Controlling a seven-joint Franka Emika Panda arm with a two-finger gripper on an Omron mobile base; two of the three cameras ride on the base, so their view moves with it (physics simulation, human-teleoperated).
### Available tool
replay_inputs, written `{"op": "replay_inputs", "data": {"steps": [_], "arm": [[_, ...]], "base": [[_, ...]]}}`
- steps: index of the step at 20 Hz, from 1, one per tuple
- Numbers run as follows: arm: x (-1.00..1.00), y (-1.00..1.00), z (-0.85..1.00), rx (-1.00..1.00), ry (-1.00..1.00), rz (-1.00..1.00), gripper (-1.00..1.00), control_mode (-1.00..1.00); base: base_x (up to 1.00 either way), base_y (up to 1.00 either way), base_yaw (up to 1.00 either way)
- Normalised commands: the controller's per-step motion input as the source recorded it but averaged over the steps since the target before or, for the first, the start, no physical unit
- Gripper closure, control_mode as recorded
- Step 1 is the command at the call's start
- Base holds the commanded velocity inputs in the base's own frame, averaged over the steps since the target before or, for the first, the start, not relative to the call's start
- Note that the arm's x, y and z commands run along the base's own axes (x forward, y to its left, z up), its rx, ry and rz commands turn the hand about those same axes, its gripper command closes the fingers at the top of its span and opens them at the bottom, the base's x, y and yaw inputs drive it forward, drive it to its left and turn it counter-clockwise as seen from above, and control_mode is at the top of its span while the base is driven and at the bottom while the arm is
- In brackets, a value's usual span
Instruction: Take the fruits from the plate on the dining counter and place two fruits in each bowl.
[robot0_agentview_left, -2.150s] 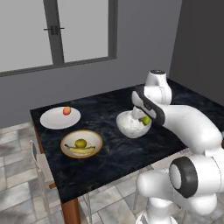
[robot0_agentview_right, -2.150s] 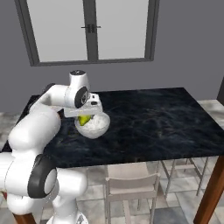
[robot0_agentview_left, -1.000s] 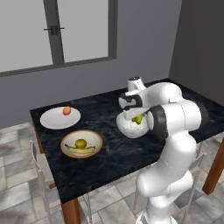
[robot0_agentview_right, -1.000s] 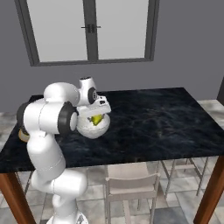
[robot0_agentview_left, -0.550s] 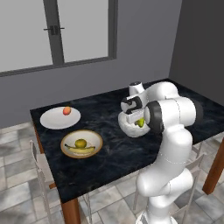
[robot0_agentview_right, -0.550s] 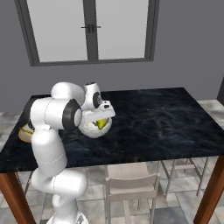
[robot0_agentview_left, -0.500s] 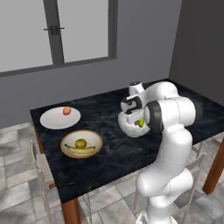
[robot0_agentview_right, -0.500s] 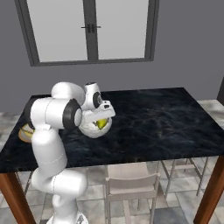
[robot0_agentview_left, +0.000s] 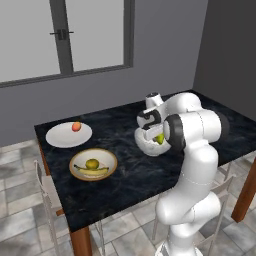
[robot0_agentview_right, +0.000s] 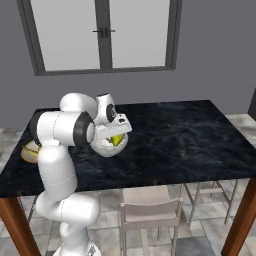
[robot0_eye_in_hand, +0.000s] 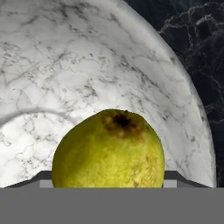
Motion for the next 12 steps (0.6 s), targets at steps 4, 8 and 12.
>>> {"op": "replay_inputs", "data": {"steps": [4, 8, 12], "arm": [[0.00, 0.00, 0.00, 0.00, 0.00, 0.00, -1.00, -1.00], [0.00, 0.00, 0.00, 0.00, 0.00, 0.00, -1.00, -1.00], [0.00, 0.01, 0.09, 0.00, 0.00, 0.00, -1.00, -1.00]], "base": [[0.00, 0.00, 0.00], [0.00, 0.00, 0.00], [0.00, 0.00, 0.00]]}}
